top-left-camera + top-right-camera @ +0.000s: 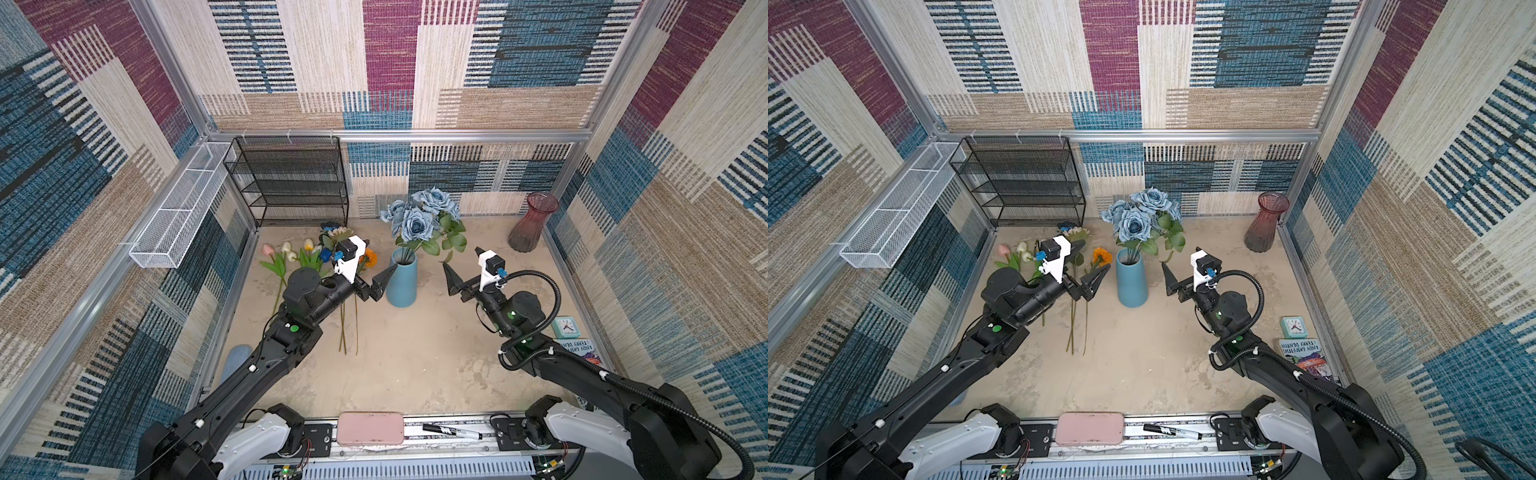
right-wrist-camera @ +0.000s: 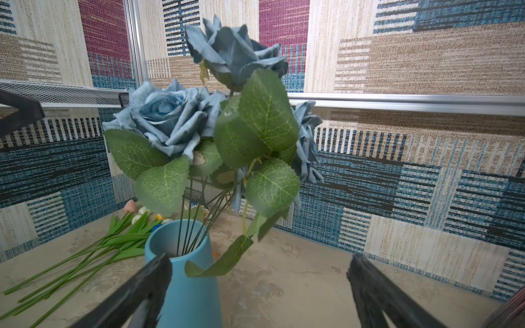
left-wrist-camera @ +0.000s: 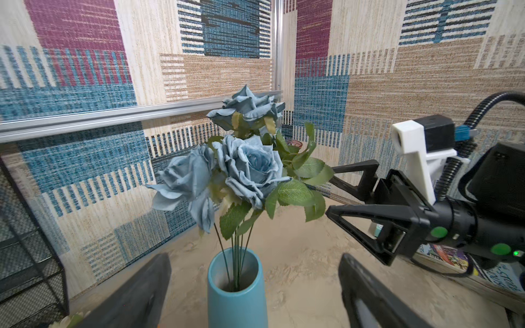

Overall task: Arrange the flowers into the vase
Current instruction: 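Open the left gripper and draw it back from the vase, then move the left gripper down to the orange flower stem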

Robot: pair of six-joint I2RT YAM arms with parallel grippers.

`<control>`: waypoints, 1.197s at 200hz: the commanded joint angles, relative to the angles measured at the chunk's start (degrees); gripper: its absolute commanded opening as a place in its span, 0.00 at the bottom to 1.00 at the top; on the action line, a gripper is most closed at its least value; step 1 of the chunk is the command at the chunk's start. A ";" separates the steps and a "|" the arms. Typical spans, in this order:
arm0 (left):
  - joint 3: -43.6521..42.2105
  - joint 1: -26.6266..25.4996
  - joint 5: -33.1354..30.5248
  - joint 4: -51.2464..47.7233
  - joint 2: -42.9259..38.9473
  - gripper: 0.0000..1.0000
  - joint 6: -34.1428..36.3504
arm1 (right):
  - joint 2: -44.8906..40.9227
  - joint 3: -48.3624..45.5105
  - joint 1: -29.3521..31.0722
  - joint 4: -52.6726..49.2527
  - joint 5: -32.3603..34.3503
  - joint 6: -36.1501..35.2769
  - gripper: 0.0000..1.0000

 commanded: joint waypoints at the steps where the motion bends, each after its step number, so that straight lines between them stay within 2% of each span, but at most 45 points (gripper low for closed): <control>1: -1.56 0.16 -7.67 -4.25 -2.96 0.92 -0.21 | -0.30 0.49 -0.11 -0.11 -0.76 1.47 1.00; 50: -5.35 1.06 -16.60 -10.50 -7.05 0.89 -2.56 | -0.52 0.62 -0.21 -0.55 -0.76 3.70 1.00; 69: -5.45 2.23 -20.48 -13.88 -5.84 0.91 -4.68 | -0.60 0.86 -0.21 -1.27 -1.35 4.58 1.00; 100: -4.52 6.32 -22.64 -18.83 -1.88 0.84 -9.69 | -1.61 0.68 -0.21 -1.89 -1.89 5.30 1.00; 122: -1.47 11.84 -20.16 -23.79 3.12 0.75 -14.96 | -2.46 0.19 -0.21 -1.90 -2.71 5.22 1.00; 135: 1.37 14.50 -16.40 -27.47 6.92 0.62 -16.48 | -2.91 -0.35 -0.21 -1.68 -2.60 5.60 1.00; 140: 2.64 14.78 -15.89 -29.03 8.52 0.59 -16.50 | -3.09 -0.61 -0.21 -1.70 -2.72 5.72 1.00; 159: 6.99 14.79 -15.82 -35.38 14.56 0.58 -16.37 | -4.17 -1.96 -0.19 -1.22 -3.05 6.07 1.00; 170: 8.99 14.75 -14.63 -38.58 17.77 0.52 -15.99 | -4.83 -3.31 -0.22 -0.14 -3.08 6.03 1.00; 207: 10.95 14.45 -9.68 -39.31 26.61 0.50 -15.32 | -5.64 -4.75 -0.21 0.16 -3.61 5.59 1.00; 239: 13.47 13.92 -7.02 -39.33 33.63 0.54 -14.65 | -6.10 -5.10 -0.21 0.93 -4.31 5.39 1.00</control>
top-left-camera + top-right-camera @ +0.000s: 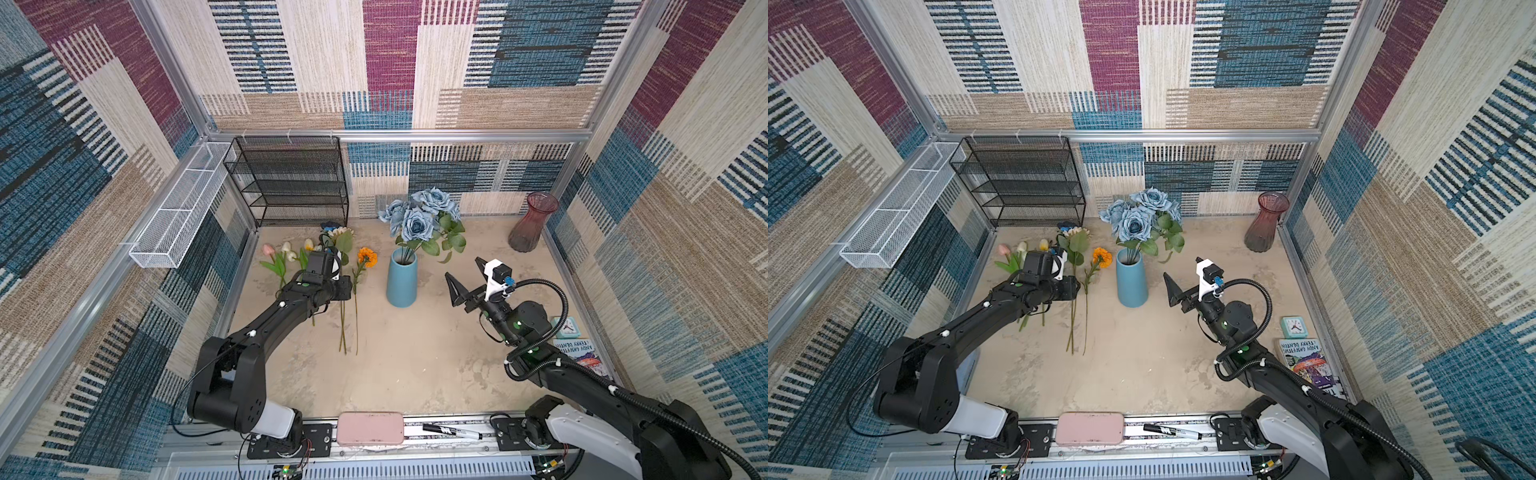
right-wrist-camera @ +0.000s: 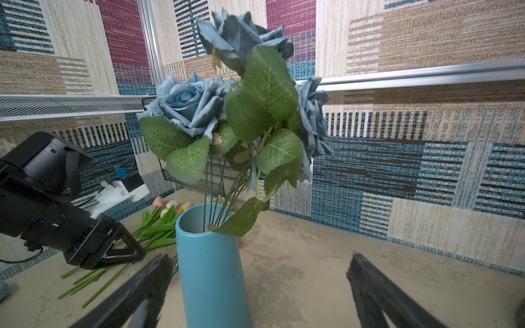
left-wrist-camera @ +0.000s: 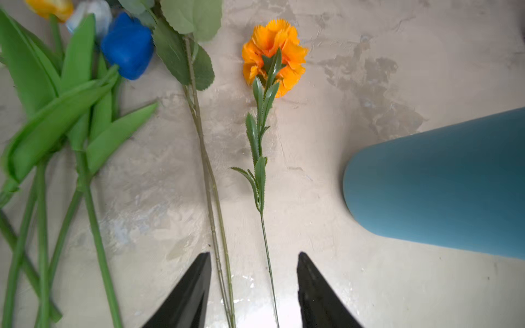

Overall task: Arrange the flowers into the vase
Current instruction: 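Move the left gripper down to the orange flower stem, then close the left gripper on the orange carnation stem and lift it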

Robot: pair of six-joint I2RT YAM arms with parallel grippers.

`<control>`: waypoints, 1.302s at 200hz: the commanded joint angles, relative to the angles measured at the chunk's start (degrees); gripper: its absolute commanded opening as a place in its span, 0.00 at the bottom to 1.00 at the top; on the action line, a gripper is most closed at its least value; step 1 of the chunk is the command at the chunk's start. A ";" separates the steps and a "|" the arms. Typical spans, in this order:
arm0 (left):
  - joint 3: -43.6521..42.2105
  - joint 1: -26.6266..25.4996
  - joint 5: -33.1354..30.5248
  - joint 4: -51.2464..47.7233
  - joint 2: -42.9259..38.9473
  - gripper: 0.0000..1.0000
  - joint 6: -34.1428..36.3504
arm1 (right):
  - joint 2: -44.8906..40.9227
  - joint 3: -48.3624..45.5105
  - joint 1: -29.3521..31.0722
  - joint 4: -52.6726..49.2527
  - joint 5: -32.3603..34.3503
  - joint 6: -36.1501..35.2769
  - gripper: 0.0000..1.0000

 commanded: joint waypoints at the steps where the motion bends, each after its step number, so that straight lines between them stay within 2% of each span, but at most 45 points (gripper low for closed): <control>1: 1.82 -0.27 3.61 -1.03 3.75 0.54 0.03 | -0.50 -0.30 -0.05 2.48 -1.23 0.06 1.00; 29: 4.70 -0.71 3.77 -1.93 9.10 0.53 0.75 | -1.39 -1.16 -0.05 3.91 -1.66 0.30 1.00; 73: 8.36 -0.97 2.91 -4.20 15.16 0.41 1.17 | -3.05 -2.23 -0.05 4.83 -1.33 -0.11 1.00; 120: 12.05 -1.67 1.42 -6.03 20.47 0.38 1.76 | -3.65 -2.73 -0.05 5.81 -1.98 -0.33 1.00; 148: 13.64 -1.68 0.56 -6.75 22.48 0.27 1.92 | -4.80 -3.43 -0.05 6.20 -1.34 -0.64 1.00; 162: 13.63 -1.68 0.04 -6.45 22.39 0.17 1.64 | -5.35 -3.56 -0.05 5.94 -0.82 -0.73 1.00; 176: 13.03 -1.68 -0.12 -5.66 22.01 0.15 1.50 | -5.86 -3.87 -0.05 5.94 -0.25 -0.74 1.00; 213: 11.89 -1.68 -0.59 -5.33 18.64 0.01 0.80 | -6.17 -4.18 -0.05 6.69 0.57 -0.73 1.00; 260: 7.17 -1.68 -1.38 -1.53 5.95 0.00 -0.97 | -6.56 -4.01 -0.05 7.34 0.82 -0.99 1.00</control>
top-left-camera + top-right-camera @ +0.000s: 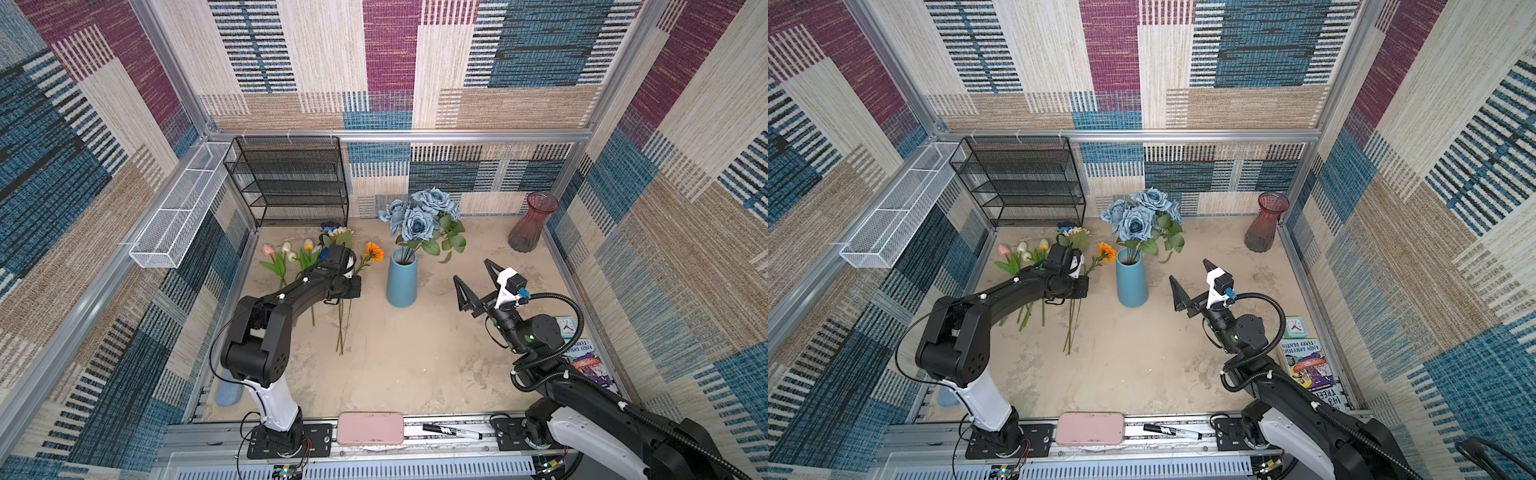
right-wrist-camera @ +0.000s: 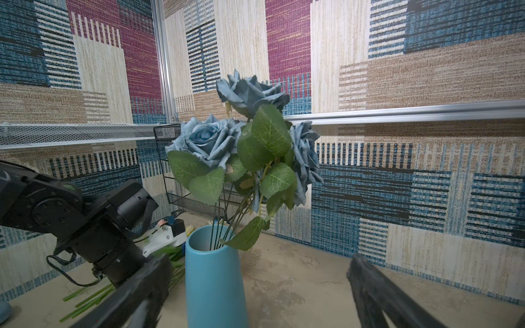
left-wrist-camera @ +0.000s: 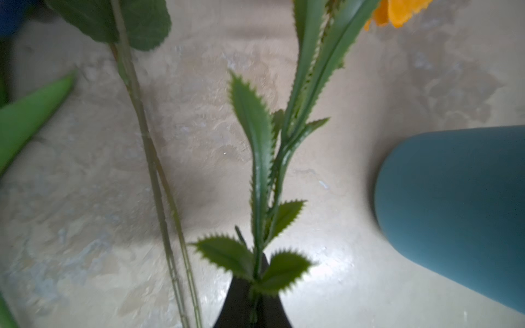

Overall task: Arrange the flowers into the vase
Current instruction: 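Close the left gripper on the orange carnation stem and lift it, then raise the orange carnation upright over the light-blue vase with the left gripper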

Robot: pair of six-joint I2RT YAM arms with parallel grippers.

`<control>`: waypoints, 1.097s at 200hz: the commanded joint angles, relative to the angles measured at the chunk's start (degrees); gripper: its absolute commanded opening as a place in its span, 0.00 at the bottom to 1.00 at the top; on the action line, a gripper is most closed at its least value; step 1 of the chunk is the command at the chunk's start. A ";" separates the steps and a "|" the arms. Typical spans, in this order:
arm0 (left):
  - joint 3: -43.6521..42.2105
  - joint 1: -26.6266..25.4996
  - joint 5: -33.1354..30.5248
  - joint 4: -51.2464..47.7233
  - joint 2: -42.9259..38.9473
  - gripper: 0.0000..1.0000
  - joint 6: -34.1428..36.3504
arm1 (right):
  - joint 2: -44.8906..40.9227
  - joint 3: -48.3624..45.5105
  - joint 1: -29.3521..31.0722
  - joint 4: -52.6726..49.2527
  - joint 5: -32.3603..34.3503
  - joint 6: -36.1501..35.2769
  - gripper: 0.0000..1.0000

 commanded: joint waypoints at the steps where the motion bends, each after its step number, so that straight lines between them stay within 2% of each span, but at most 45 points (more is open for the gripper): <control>1: -1.75 0.07 -1.01 3.24 -5.75 0.00 -1.64 | -0.49 0.10 -0.05 2.28 0.69 -0.34 1.00; 40: -7.35 -0.10 3.74 14.41 -22.90 0.00 -4.54 | -1.30 0.35 -0.05 2.58 0.72 -0.78 1.00; 66: -12.50 -0.45 5.06 29.33 -34.22 0.00 -7.60 | -1.65 0.12 -0.05 3.62 0.36 -0.78 1.00; 86: -13.78 -0.54 6.67 38.60 -37.89 0.00 -9.57 | -1.35 -0.03 -0.05 4.65 -0.06 -0.45 1.00; 104: -12.42 -0.63 8.77 42.92 -37.71 0.00 -10.92 | -0.88 0.69 -0.05 4.47 -0.65 -0.42 1.00; 132: -13.87 -1.46 12.59 59.47 -34.47 0.00 -14.89 | -0.70 0.72 -0.05 5.35 -1.04 -0.34 1.00; 160: -12.90 -3.09 14.29 69.83 -30.17 0.00 -18.57 | -0.40 1.42 -0.05 5.07 -1.58 -0.25 1.00; 219: -7.91 -7.02 15.25 77.45 -22.65 0.00 -19.18 | -0.60 1.69 -0.05 5.31 -1.83 -0.69 1.00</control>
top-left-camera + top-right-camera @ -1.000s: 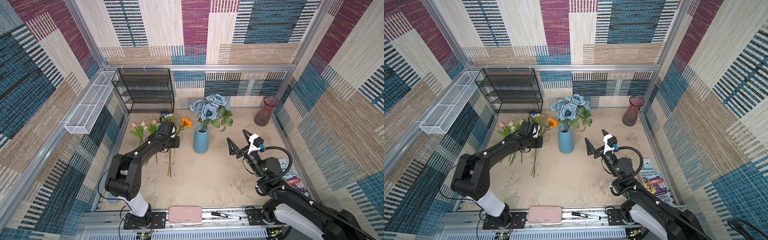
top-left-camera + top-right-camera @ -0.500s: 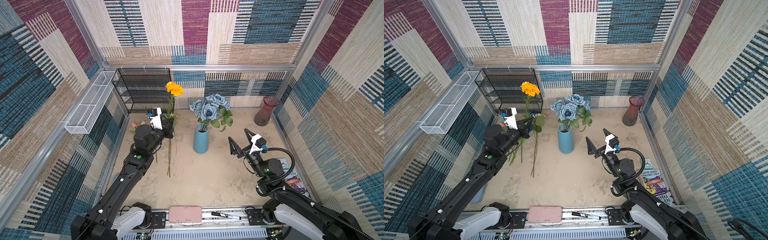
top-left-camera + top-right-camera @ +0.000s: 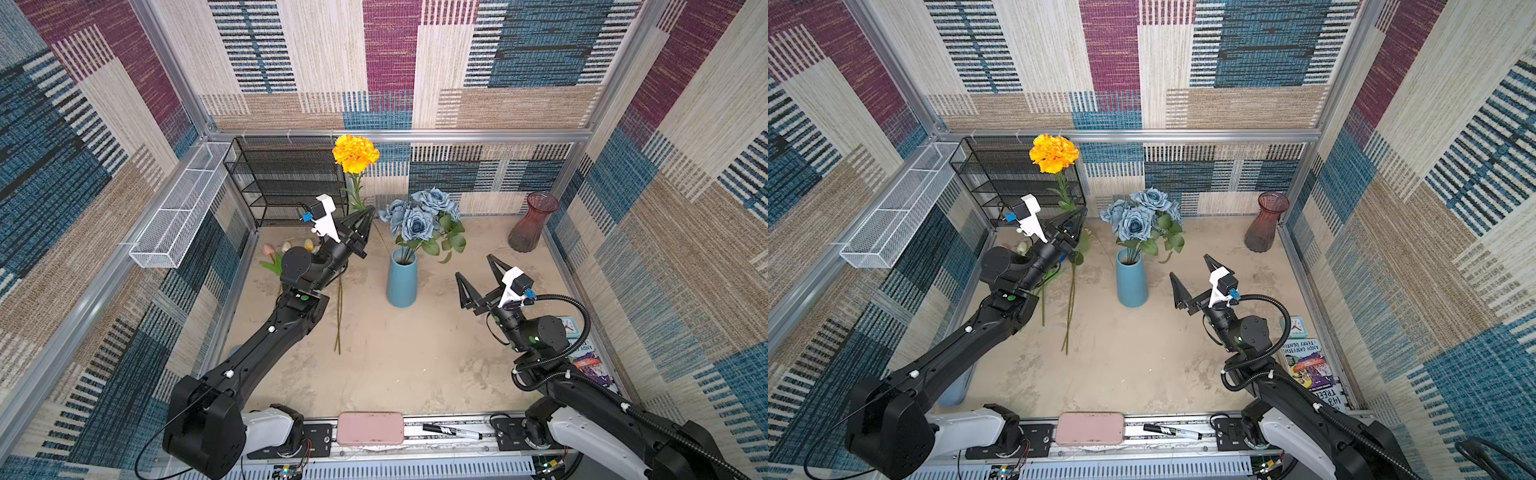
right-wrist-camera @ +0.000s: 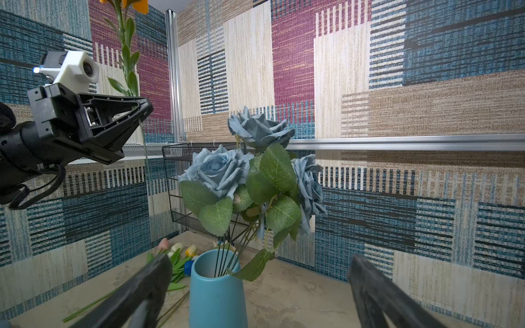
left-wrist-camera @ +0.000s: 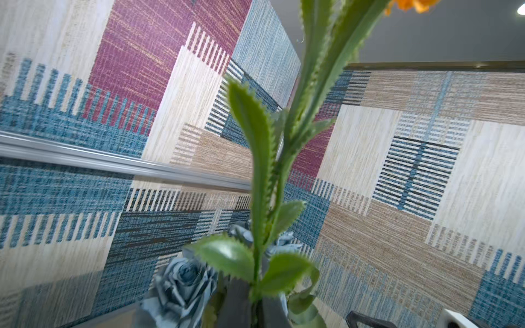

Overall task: Arrange the flowers into the vase
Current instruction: 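Raise the orange carnation upright over the light-blue vase with the left gripper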

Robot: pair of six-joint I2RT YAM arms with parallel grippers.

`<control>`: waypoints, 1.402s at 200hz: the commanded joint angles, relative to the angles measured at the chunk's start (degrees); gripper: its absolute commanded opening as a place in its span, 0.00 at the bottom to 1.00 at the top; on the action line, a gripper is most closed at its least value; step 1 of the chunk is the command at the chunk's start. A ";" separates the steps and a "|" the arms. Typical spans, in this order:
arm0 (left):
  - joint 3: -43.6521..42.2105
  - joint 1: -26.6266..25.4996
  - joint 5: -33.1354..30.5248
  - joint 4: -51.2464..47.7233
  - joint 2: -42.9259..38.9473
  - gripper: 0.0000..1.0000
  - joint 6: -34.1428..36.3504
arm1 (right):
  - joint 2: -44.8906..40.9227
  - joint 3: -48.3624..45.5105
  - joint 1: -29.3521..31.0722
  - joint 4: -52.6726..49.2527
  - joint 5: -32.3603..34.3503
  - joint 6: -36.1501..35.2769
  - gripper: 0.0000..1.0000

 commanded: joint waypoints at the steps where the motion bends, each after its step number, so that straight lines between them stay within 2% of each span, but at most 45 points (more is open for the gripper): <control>1: 1.74 -0.43 1.35 6.98 1.70 0.00 -1.85 | -0.14 0.51 -0.05 2.25 -0.63 -0.28 1.00; 51: 1.63 -1.24 -1.01 6.66 4.06 0.00 1.88 | 0.12 0.38 -0.05 2.84 -0.83 -0.60 1.00; 134: -2.51 -1.26 -2.49 12.54 10.70 0.00 1.70 | -0.01 0.11 -0.05 3.37 -2.08 -1.15 1.00; 222: 0.30 -1.32 -1.70 9.69 5.73 0.00 2.94 | 1.53 1.34 -0.05 3.46 -2.39 -1.24 1.00; 280: 0.68 -1.32 -3.19 13.66 10.09 0.00 5.07 | 1.80 1.17 -0.05 3.81 -3.17 -1.33 1.00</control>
